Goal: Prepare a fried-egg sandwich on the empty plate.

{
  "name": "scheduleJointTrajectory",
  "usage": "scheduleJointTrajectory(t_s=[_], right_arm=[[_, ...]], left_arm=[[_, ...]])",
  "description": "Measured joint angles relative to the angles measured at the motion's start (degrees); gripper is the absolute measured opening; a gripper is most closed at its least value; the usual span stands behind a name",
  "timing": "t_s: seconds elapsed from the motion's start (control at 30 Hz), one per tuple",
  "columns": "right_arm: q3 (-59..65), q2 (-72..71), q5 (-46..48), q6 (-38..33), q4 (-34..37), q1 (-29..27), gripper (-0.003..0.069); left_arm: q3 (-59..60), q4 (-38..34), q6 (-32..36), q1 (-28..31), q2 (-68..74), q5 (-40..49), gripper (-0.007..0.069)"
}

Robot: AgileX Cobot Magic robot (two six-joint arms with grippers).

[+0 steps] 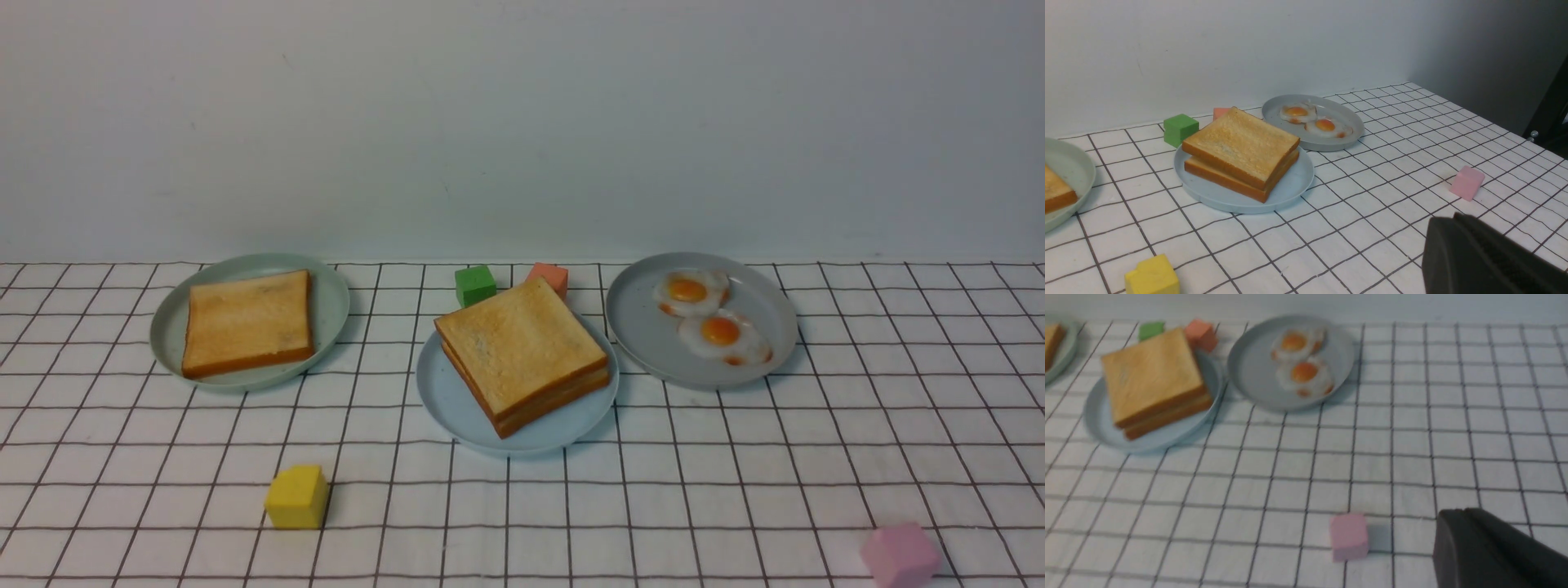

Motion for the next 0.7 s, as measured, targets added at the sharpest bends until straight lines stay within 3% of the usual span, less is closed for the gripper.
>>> scheduleJointTrajectory(t_s=[0.1,0.3,0.7], right_arm=[[16.2,-9.3,-12.0,-0.7,0.6,-3.7,0.0027],[31.7,-17.5,-18.8,1.6,0.9,-4.5,0.0011],[33.7,-20.0,-19.9,4.2,3.5,-4.4,-0.0008]], left_arm=[[0.0,0.0,0.0,0.0,0.0,0.0,-0.0003],[0.0,0.0,0.0,0.0,0.0,0.0,-0.0003],[0.1,-0.1,0.0,0.0,0.0,0.1,0.0005]])
